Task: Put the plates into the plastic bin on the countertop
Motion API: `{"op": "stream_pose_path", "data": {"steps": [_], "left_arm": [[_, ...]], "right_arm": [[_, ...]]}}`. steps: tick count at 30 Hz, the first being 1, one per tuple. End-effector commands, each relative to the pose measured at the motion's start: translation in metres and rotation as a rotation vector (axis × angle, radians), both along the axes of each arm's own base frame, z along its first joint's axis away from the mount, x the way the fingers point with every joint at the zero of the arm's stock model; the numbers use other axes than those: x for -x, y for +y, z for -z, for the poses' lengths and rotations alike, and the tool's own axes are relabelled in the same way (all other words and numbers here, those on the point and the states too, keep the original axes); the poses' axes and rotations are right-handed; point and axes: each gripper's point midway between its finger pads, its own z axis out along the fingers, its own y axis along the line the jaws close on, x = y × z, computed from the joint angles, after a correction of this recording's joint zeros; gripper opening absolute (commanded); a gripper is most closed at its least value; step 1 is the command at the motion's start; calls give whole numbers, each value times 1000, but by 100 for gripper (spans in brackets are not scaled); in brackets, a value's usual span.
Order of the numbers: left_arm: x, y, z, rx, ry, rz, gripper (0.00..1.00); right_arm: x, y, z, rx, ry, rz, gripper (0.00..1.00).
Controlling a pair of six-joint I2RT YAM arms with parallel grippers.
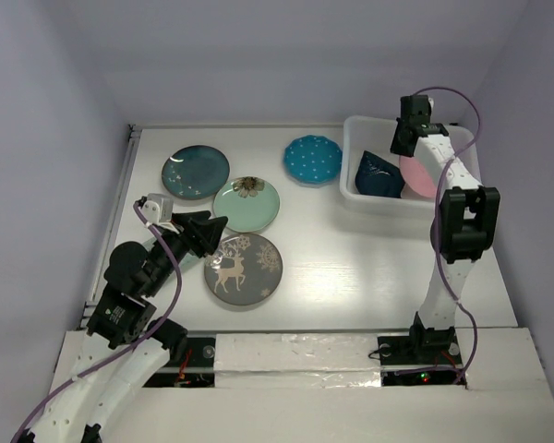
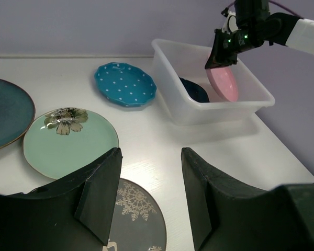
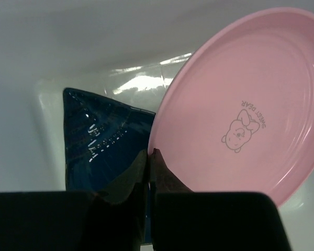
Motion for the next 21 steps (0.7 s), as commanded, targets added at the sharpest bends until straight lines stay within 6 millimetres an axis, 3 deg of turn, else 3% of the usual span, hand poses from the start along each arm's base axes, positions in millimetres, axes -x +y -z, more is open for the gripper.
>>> {"op": "stream_pose_path", "data": {"steps": [1, 3, 5, 6, 7, 10, 14, 17, 18, 19, 21], "left_arm": [[0, 0, -19, 12, -50, 1, 46], [0, 0, -19, 11, -50, 2, 46], [0, 0, -19, 11, -50, 2, 46], [0, 0, -19, 11, -50, 2, 46], [0, 0, -19, 11, -50, 2, 46], [0, 0, -19, 11, -50, 2, 46], [0, 1, -19, 12, -50, -2, 46], [0, 1, -19, 12, -50, -4, 46], [-1, 1, -18, 9, -44, -5, 46], [-1, 0, -17, 8, -43, -5, 46], [-2, 1, -17, 7, -40, -10, 46]], "right_arm": [[-6, -2, -3, -8, -50, 11, 0], [-3, -2, 4, -13, -42, 23, 0], [2, -2, 10, -19, -30, 27, 14], [4, -1, 11, -22, -29, 25, 14], [6, 0, 13, -25, -21, 22, 21], [11, -1, 3, -21, -33, 18, 32], [20, 2, -32, -50, -104, 19, 42], [30, 17, -82, -124, -227, -36, 52], [37, 27, -85, -145, -243, -67, 53], [45, 41, -119, -180, -332, -121, 53], [61, 75, -128, -219, -358, -207, 50]]}}
